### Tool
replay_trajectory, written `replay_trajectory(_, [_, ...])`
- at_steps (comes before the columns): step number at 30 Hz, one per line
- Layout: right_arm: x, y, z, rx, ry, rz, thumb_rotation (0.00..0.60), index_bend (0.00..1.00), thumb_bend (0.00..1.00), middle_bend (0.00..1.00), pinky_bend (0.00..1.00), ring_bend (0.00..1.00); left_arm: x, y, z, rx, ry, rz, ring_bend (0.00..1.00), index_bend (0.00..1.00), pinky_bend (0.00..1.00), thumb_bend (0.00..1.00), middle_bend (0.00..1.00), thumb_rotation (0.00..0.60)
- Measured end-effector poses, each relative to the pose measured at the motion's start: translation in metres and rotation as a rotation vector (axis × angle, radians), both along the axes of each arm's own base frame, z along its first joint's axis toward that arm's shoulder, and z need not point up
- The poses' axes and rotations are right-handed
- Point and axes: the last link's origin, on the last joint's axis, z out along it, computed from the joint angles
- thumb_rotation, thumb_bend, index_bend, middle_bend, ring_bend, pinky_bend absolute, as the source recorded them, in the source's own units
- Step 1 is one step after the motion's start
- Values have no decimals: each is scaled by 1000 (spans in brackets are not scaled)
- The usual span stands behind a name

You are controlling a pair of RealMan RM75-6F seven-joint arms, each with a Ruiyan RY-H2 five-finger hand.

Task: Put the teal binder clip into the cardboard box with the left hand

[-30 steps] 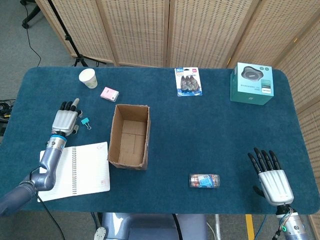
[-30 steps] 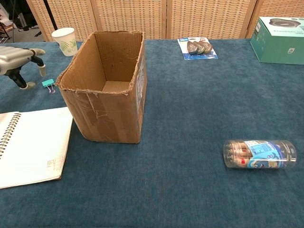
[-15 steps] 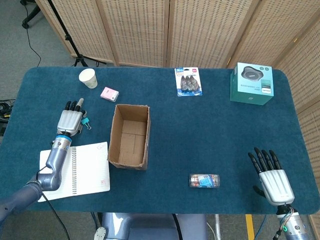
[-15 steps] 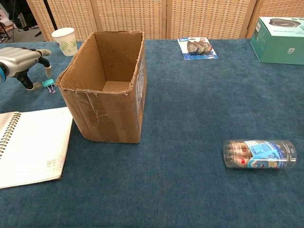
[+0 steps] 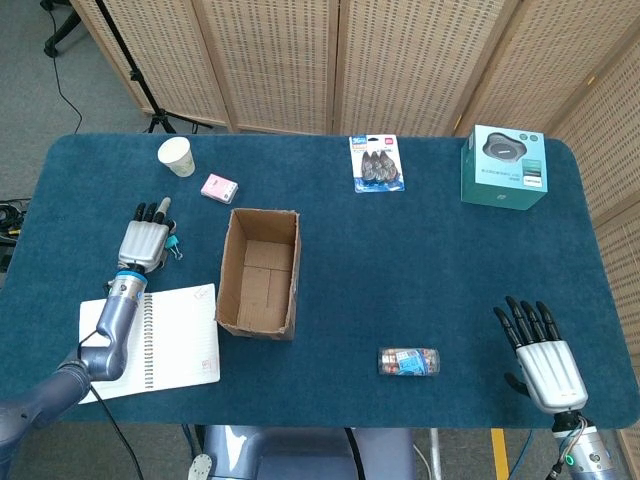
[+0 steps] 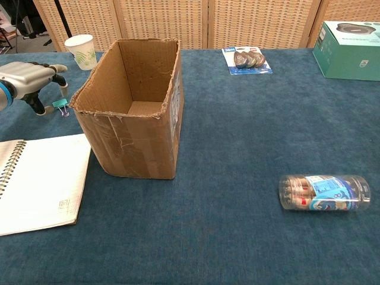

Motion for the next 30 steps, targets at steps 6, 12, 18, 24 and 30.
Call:
replay_trajectory(6, [0, 0, 1, -4, -5, 4, 600, 0, 156, 0, 0, 0, -3, -1, -5, -12, 17, 7, 0, 352, 0, 392, 0, 600])
replay_trajectory(12, [1, 1, 1, -3, -8, 14, 600, 0, 156, 0, 0, 0, -5, -1, -8, -9, 34, 9, 0, 404, 0, 419, 0, 600])
replay_trajectory(18, [1, 2, 1, 0, -10, 18, 600, 0, 156, 0, 0, 0, -6, 0, -8, 4, 42, 0, 0, 506, 0, 468, 0, 600])
replay_trajectory(24, [1, 2, 0, 3, -10, 21, 600, 0, 156, 0, 0, 0, -7, 0, -9, 10, 31, -5, 0, 524, 0, 476, 0, 600])
replay_trajectory(30, [1, 2, 1, 0, -13, 20, 600, 0, 156, 0, 0, 0, -7, -1, -7, 21, 26, -16, 0, 530, 0, 477, 0, 600])
